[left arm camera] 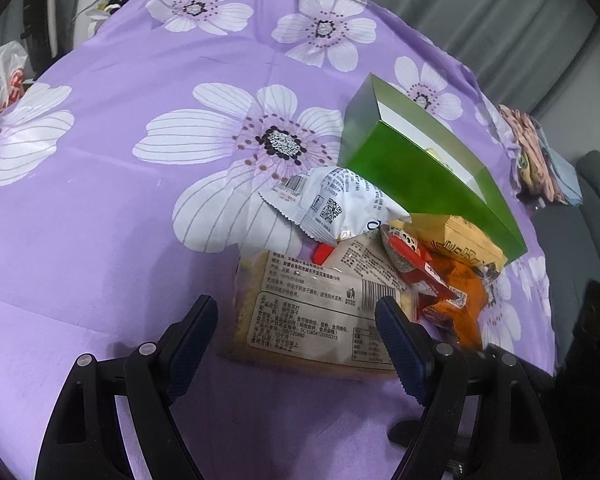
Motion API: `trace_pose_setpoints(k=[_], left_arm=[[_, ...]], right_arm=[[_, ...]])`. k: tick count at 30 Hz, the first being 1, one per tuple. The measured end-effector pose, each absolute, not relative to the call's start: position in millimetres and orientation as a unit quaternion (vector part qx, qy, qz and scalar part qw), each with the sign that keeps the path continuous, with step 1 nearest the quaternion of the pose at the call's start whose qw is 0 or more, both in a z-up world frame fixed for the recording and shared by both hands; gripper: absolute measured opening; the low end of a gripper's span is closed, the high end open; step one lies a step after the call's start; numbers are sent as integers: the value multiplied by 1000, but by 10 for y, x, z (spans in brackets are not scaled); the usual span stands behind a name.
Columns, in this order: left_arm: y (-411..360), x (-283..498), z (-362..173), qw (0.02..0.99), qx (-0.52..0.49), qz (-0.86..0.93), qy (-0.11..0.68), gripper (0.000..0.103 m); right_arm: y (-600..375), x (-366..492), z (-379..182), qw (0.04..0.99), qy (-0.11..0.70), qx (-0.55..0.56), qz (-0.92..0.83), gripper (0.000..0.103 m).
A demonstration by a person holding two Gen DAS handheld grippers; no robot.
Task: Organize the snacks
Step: 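Grasp the cream biscuit pack with the left gripper and lift it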
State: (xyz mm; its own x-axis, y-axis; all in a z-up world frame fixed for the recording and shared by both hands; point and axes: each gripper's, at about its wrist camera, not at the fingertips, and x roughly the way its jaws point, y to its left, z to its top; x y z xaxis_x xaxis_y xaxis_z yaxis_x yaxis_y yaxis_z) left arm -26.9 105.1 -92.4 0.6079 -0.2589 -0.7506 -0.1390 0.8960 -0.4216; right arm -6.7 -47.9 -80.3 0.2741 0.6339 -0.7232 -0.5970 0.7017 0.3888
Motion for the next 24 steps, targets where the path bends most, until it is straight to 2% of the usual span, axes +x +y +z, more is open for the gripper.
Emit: trace_pose_setpoints(k=[3,5,7,9,14,24], left_arm=[[1065,-266,-937,867,-230,-47,439,79],[1056,-263,-944,866,-233,-58,439,73],[1045,-261,-960,864,-236,-65,441,71],[1041,-276,-963,865,-231,-62,441,62],[1103,-317,-978,863,-248,-62,436,53],[1026,-409,-854,874,-226,-49,428,53]], right_arm=[[-498,7,-834,795,474,39,377,52],[-514,51,-868,793,483,46,369,46],[-520,75,-900,794,488,39,360,35],[-547,93,-929,792,490,43,361,34],[-587,56,-924,796,485,41,359,33],[-611,34,-904,800,469,45,371,33]])
